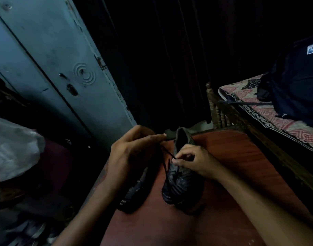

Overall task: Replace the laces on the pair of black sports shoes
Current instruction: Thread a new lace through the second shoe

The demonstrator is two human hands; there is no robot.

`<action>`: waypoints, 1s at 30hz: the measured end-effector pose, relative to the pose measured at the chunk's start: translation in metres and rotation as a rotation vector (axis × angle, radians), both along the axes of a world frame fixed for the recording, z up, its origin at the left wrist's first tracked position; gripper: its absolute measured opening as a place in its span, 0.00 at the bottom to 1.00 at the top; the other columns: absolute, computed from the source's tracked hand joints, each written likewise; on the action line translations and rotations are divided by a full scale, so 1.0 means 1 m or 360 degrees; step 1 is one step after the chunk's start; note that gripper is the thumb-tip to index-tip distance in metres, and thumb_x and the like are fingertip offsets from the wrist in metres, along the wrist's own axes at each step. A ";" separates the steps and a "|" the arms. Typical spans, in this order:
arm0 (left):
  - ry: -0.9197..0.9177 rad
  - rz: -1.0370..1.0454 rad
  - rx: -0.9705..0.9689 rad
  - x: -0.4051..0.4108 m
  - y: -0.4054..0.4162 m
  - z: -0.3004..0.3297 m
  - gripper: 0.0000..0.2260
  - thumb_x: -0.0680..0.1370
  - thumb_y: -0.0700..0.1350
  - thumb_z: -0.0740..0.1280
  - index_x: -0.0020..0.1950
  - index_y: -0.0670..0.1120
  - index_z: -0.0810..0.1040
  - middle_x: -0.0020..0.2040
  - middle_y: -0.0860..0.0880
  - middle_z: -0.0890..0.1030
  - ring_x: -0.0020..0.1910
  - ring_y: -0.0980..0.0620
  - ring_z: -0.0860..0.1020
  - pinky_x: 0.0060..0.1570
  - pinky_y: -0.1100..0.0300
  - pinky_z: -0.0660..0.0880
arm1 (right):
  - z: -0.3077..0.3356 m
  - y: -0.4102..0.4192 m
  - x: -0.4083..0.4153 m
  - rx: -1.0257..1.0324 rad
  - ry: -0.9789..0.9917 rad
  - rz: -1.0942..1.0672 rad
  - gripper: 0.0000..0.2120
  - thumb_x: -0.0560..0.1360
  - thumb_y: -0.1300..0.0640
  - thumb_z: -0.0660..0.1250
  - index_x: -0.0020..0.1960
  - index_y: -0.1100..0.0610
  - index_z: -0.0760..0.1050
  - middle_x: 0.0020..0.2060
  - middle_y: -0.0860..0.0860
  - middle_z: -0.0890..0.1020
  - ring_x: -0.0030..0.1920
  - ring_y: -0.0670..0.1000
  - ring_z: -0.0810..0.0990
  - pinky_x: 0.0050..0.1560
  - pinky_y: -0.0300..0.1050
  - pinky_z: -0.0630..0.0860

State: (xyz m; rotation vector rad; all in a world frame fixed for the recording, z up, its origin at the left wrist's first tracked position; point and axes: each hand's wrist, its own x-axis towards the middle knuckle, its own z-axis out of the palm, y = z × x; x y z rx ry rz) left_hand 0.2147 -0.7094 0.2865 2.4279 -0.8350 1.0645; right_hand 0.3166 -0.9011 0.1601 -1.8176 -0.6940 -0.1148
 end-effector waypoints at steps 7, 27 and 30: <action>0.0125 -0.0086 0.0183 0.007 0.008 -0.004 0.07 0.78 0.50 0.74 0.56 0.55 0.86 0.48 0.59 0.81 0.41 0.66 0.78 0.38 0.69 0.74 | 0.034 0.005 -0.025 0.0666 0.0088 0.0405 0.11 0.74 0.59 0.74 0.57 0.56 0.83 0.51 0.51 0.86 0.54 0.48 0.84 0.54 0.41 0.78; 0.1200 0.0375 -0.1415 0.048 0.042 -0.051 0.18 0.83 0.52 0.67 0.40 0.42 0.83 0.31 0.48 0.75 0.30 0.52 0.72 0.29 0.62 0.67 | 0.033 0.011 -0.035 0.0773 0.0364 0.0479 0.05 0.74 0.59 0.73 0.39 0.54 0.84 0.36 0.53 0.83 0.41 0.52 0.79 0.45 0.40 0.76; 0.1243 0.0540 -0.1119 0.033 0.042 -0.073 0.15 0.82 0.51 0.68 0.41 0.43 0.84 0.32 0.51 0.79 0.30 0.53 0.74 0.30 0.58 0.69 | 0.033 0.009 -0.035 0.0789 0.0373 0.0485 0.05 0.74 0.60 0.73 0.40 0.54 0.85 0.36 0.53 0.83 0.40 0.49 0.80 0.46 0.41 0.76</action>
